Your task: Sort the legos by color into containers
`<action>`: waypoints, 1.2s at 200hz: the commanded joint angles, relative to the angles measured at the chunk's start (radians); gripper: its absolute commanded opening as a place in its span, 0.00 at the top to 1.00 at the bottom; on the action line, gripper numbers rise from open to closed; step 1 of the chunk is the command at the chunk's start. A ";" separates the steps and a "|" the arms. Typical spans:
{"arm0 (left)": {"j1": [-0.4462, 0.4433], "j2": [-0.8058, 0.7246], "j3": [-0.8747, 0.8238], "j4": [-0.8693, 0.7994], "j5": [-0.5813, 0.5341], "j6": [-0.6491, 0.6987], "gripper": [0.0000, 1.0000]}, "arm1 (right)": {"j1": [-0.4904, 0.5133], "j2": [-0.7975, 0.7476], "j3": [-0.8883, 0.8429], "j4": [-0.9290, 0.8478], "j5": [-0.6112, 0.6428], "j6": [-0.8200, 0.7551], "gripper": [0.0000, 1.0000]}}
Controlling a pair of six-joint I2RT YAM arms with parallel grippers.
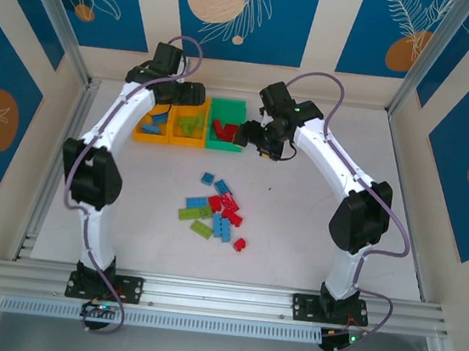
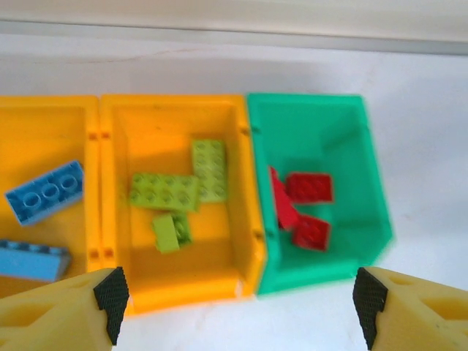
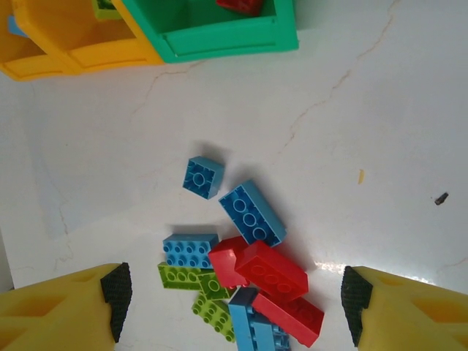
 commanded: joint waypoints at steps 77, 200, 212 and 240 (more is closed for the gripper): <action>-0.194 -0.023 -0.377 -0.069 0.108 0.088 0.31 | -0.001 -0.034 -0.029 -0.005 -0.037 0.017 0.22; -0.194 0.213 -0.283 -0.135 0.067 0.096 0.54 | 0.006 -0.070 -0.072 0.011 -0.014 0.046 0.22; -0.195 0.209 -0.291 -0.141 0.040 0.097 0.55 | 0.006 -0.070 -0.072 0.011 -0.014 0.046 0.22; -0.193 0.187 -0.332 -0.140 -0.018 0.101 0.59 | 0.008 -0.064 -0.067 0.014 -0.019 0.046 0.22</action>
